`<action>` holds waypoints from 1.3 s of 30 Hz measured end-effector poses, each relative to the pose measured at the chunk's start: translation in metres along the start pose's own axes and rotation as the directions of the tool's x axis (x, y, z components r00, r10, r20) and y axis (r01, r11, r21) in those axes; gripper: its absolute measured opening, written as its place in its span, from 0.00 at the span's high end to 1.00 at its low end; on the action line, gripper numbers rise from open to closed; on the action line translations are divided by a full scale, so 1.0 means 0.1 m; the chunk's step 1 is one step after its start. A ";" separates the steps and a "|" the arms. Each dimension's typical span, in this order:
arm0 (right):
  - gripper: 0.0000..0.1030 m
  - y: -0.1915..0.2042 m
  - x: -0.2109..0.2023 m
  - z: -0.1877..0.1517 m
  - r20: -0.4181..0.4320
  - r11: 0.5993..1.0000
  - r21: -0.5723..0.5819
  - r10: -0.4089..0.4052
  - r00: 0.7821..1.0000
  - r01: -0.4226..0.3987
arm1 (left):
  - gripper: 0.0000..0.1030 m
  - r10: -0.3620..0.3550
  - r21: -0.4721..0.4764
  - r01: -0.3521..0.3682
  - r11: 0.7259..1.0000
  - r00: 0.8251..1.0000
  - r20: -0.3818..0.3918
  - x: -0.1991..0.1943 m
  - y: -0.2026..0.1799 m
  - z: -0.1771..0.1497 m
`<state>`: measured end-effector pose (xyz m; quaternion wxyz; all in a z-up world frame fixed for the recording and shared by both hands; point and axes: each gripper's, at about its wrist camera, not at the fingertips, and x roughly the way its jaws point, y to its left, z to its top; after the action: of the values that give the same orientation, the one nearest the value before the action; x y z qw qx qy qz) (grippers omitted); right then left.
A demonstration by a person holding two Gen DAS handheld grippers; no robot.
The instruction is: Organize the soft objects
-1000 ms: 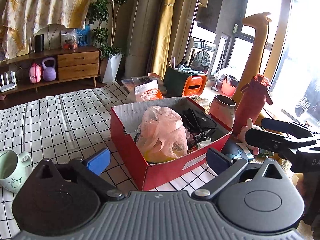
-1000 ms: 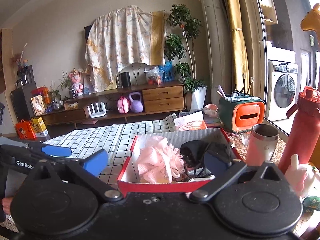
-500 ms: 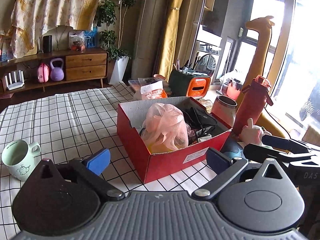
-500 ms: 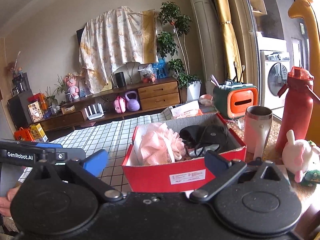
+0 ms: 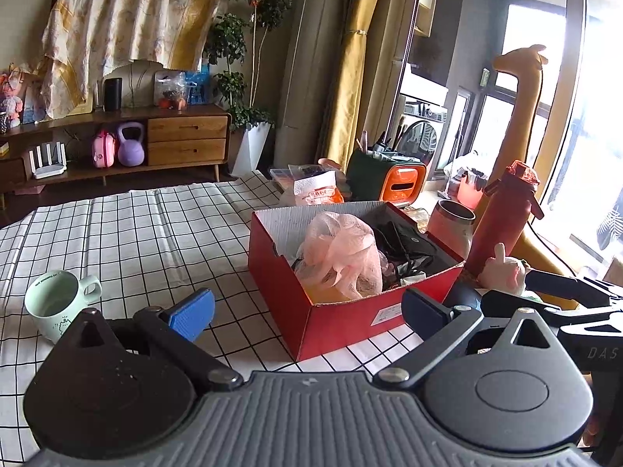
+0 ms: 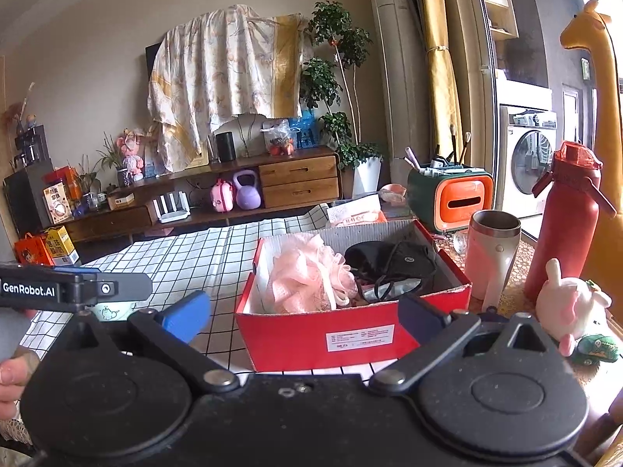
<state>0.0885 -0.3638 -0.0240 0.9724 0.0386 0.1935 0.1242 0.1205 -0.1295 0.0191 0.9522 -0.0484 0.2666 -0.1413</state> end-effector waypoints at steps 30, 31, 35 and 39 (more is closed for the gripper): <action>0.00 0.16 0.03 0.07 0.003 1.000 -0.021 0.006 1.000 -0.006 | 0.00 -0.015 0.033 0.013 0.999 0.999 0.040 -0.12 -0.03 -0.05; 0.00 0.17 0.03 0.08 0.002 1.000 -0.022 0.006 1.000 -0.006 | 0.00 -0.016 0.032 0.014 0.999 0.999 0.039 -0.12 -0.03 -0.06; 0.00 0.19 0.03 0.09 0.000 1.000 -0.027 0.011 1.000 -0.011 | 0.00 -0.017 0.033 0.016 0.999 0.999 0.040 -0.13 -0.03 -0.07; 0.00 0.20 0.03 0.09 -0.001 1.000 -0.029 0.011 1.000 -0.011 | 0.00 -0.018 0.026 0.017 1.000 0.999 0.037 -0.13 -0.01 -0.08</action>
<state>0.0902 -0.3439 -0.0149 0.9721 0.0255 0.1920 0.1322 0.1052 -0.1268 0.0193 0.9562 -0.0410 0.2464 -0.1523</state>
